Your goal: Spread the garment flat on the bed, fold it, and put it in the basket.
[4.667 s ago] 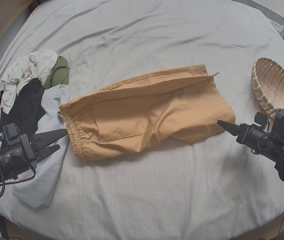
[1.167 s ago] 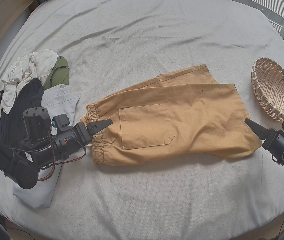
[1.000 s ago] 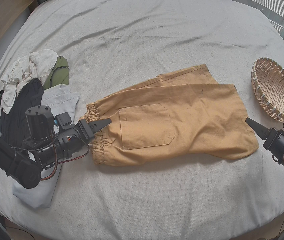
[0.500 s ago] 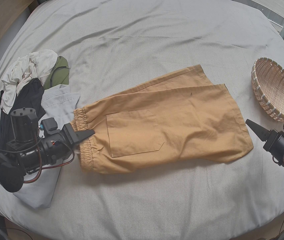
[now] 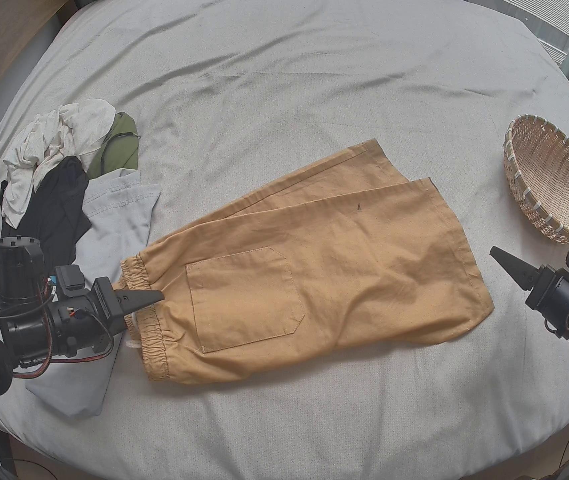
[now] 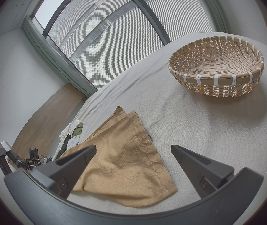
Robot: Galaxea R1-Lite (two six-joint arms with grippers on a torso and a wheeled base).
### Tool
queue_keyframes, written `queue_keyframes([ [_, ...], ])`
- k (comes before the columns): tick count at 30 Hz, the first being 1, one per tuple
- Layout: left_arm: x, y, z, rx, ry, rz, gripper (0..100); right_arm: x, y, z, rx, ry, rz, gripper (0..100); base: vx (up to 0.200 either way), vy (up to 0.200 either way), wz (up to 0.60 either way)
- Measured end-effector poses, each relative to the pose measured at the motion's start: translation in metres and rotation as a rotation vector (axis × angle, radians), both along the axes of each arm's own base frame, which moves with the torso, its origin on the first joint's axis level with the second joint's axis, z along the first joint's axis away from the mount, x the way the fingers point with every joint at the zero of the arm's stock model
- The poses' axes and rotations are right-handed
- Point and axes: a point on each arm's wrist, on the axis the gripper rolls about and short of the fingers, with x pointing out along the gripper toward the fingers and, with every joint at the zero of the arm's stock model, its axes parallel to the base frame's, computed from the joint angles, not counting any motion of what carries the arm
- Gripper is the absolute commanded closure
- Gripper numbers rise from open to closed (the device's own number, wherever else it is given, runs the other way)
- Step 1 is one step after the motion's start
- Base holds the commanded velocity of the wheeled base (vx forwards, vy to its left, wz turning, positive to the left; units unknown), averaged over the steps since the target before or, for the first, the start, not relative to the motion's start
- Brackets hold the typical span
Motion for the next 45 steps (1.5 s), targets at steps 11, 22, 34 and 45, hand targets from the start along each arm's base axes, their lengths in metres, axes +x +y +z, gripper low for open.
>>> queue_keyframes([
  [11,0.008,0.031,0.021,0.074,-0.179,0.096,0,0.000,0.002,0.001,0.000,-0.003,0.011,0,0.000,0.000,0.00],
  [22,0.007,0.019,0.040,0.089,-0.311,0.038,0,-0.001,0.004,0.000,0.000,0.001,0.018,0,0.000,0.000,0.00],
  [34,0.017,0.013,0.028,0.177,-0.360,-0.028,0,-0.002,0.005,-0.001,0.001,0.007,0.025,0,0.000,0.000,0.00],
  [45,0.020,0.007,0.019,0.182,-0.341,-0.052,100,-0.003,0.005,-0.002,0.002,0.010,0.026,0,0.000,0.000,0.00],
])
